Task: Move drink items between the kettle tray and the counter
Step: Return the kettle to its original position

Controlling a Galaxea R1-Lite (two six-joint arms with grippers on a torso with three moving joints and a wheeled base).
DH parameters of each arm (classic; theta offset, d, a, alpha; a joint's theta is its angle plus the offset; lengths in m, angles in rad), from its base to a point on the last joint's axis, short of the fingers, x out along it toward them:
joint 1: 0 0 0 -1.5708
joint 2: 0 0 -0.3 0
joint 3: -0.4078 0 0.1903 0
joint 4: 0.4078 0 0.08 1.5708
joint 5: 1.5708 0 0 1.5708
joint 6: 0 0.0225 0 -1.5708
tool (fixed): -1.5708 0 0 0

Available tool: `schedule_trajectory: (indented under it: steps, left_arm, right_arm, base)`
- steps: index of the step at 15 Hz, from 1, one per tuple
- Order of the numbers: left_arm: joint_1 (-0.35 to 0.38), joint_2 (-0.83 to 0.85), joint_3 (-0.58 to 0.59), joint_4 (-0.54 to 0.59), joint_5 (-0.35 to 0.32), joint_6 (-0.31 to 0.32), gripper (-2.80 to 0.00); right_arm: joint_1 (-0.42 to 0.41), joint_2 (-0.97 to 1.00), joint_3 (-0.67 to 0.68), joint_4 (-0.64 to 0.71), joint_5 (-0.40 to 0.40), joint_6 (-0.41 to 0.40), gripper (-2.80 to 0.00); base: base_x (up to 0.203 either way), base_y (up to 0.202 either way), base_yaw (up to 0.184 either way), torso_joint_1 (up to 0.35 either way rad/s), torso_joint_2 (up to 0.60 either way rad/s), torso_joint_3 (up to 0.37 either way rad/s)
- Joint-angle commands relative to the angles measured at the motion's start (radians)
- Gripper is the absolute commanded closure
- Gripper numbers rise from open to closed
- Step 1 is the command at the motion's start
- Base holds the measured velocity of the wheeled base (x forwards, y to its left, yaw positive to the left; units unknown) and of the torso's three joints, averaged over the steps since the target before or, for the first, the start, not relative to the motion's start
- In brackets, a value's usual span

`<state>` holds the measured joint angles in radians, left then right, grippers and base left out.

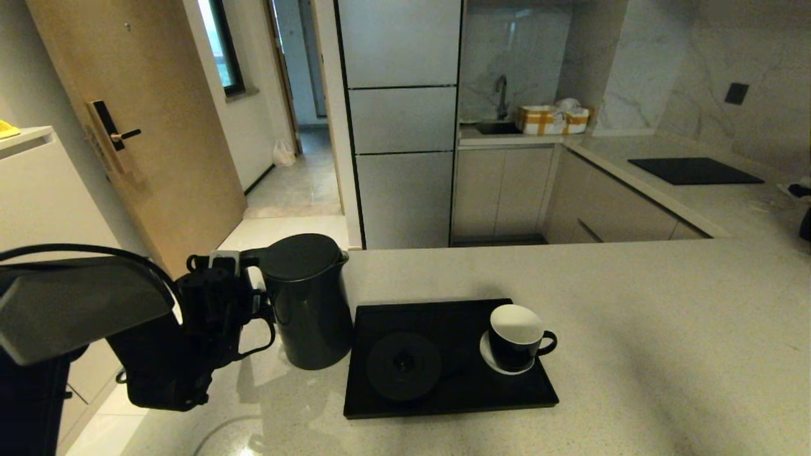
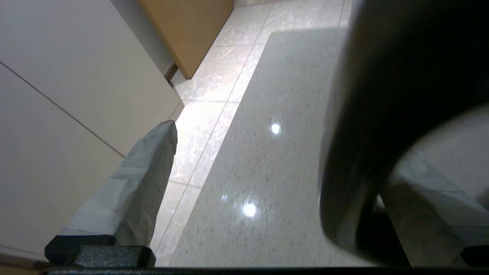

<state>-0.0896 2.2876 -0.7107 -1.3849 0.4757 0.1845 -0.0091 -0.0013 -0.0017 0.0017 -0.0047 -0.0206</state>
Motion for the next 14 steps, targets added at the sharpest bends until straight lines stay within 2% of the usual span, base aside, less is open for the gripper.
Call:
schedule_trajectory:
  steps: [1, 4, 5, 11, 14]
  left_arm:
    - [0.001, 0.006, -0.034, 0.015, -0.002, 0.001, -2.8]
    - [-0.001, 0.023, -0.066, 0.043, -0.005, 0.001, -2.8]
    - [-0.001, 0.023, -0.066, 0.043, -0.005, 0.001, 0.0]
    - [-0.002, 0.02, -0.08, 0.05, -0.004, 0.002, 0.0]
    - [-0.024, -0.044, -0.016, 0.044, -0.008, -0.007, 0.0]
  right_arm:
    - [0.0, 0.0, 0.0, 0.0, 0.0, -0.001, 0.0]
    - [0.0, 0.0, 0.0, 0.0, 0.0, -0.001, 0.0]
    - [0.0, 0.0, 0.0, 0.0, 0.0, -0.001, 0.0]
    - [0.0, 0.0, 0.0, 0.0, 0.0, -0.001, 0.0]
    - [0.0, 0.0, 0.0, 0.0, 0.0, -0.001, 0.0]
  base:
    - [0.0, 0.0, 0.0, 0.0, 0.0, 0.0]
    - [0.0, 0.0, 0.0, 0.0, 0.0, 0.0]
    - [0.0, 0.0, 0.0, 0.0, 0.0, 0.0]
    - [0.0, 0.0, 0.0, 0.0, 0.0, 0.0]
    - [0.0, 0.0, 0.0, 0.0, 0.0, 0.0]
